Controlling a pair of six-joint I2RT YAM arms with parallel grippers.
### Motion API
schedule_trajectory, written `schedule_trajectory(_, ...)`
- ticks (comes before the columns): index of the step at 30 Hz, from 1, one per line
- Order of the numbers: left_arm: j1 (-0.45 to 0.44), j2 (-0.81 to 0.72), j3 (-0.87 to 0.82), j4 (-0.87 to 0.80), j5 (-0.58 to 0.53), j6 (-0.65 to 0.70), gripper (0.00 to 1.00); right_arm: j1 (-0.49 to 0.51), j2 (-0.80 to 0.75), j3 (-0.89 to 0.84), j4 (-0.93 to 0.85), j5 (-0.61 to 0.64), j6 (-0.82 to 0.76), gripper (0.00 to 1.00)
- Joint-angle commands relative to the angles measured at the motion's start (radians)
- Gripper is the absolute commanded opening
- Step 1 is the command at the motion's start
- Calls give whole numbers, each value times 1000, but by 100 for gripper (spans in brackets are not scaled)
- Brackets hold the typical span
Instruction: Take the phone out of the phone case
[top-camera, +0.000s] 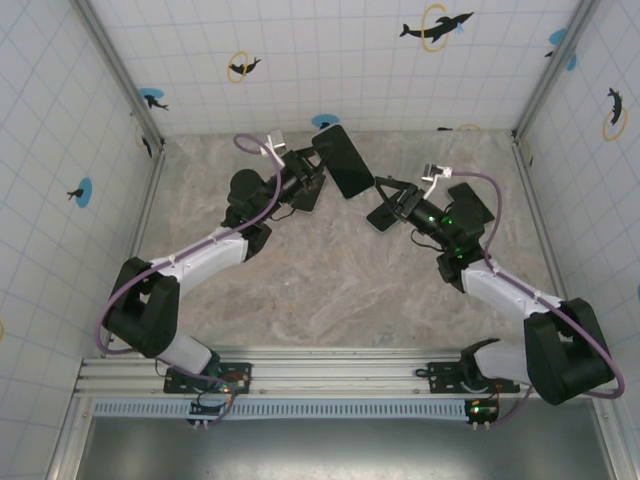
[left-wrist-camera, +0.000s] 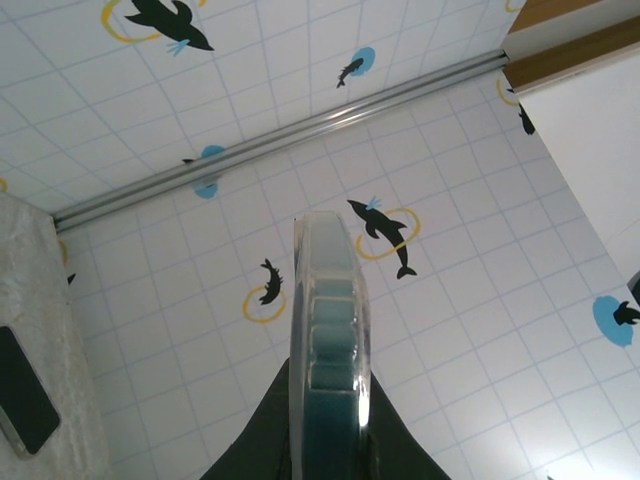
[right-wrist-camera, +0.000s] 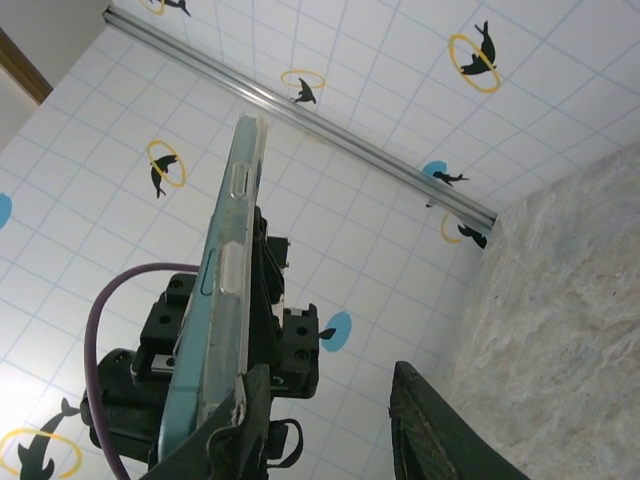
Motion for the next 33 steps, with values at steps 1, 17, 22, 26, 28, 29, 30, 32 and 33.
schedule_trajectory(1, 10, -31, -11, 35, -18, 25, 0, -10, -43, -7, 78, -2, 11, 35)
schedule_trajectory(17, 8, -7, 0, 129, 3, -35, 0, 23, 17, -1, 63, -30, 2, 33)
schedule_trajectory(22, 6, 1, -2, 165, -2, -59, 0, 42, 32, -8, 56, -35, 3, 32)
schedule_trajectory(26, 0, 3, 2, 158, -1, -58, 0, 60, 43, 5, 71, -47, 6, 32)
schedule_trajectory(28, -7, 8, 0, 160, -10, -61, 0, 74, 55, 18, 62, -54, 6, 32)
schedule_trajectory(29, -8, 12, 3, 164, -15, -64, 0, 79, 60, 18, 61, -52, 7, 32)
schedule_trajectory(30, -12, 18, 6, 168, -17, -70, 0, 86, 64, 13, 81, -42, 25, 32)
schedule_trajectory(32, -16, 32, 12, 170, -15, -78, 0, 94, 75, 14, 137, -24, 76, 33)
schedule_trajectory(33, -18, 36, 9, 164, -14, -78, 0, 96, 80, 22, 149, -15, 96, 33)
